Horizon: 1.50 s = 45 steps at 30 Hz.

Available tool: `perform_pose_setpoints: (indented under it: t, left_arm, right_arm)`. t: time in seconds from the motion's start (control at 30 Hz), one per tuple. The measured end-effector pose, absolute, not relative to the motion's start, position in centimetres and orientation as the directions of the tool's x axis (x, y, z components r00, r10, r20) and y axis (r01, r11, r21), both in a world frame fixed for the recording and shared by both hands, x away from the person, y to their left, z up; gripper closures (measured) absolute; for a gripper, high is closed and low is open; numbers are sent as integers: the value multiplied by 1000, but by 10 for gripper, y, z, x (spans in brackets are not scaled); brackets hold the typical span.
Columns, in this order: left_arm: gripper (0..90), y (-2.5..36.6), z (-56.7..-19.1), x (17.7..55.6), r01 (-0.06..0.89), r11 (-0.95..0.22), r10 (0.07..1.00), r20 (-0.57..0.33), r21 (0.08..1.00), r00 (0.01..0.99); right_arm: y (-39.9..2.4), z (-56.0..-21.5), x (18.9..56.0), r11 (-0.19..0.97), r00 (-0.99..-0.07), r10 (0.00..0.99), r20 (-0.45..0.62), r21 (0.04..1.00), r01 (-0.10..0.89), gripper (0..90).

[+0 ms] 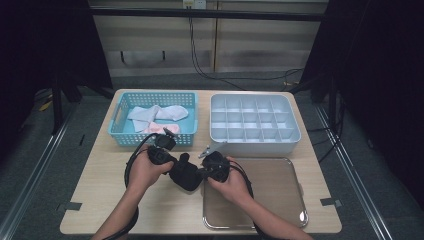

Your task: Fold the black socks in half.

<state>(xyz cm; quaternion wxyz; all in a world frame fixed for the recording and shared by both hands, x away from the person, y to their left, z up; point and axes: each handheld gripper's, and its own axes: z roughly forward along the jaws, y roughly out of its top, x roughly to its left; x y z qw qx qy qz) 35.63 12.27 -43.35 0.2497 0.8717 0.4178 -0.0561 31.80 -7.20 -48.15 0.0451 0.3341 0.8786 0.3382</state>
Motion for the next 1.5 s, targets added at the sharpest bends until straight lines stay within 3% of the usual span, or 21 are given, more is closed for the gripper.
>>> perform_pose_setpoints:
  t: [0.43,1.03,1.33,1.5]
  left_arm:
    - [760,106,-448,350,737,-571,652,-346,362,675]
    - [524,105,-440,347,743,-551,648,-367,380,668]
    - [488,105,-426,345,743,-541,641,-380,394,667]
    - [516,102,-429,345,747,-546,633,-398,380,664]
  right_arm:
    - [-65,-491,320,538,-764,628,147,628,562,878]
    - [-78,-481,321,527,-747,651,131,631,570,862]
    - [-82,-479,323,524,-746,654,124,637,566,863]
    - [-81,-480,322,531,-746,655,119,631,566,863]
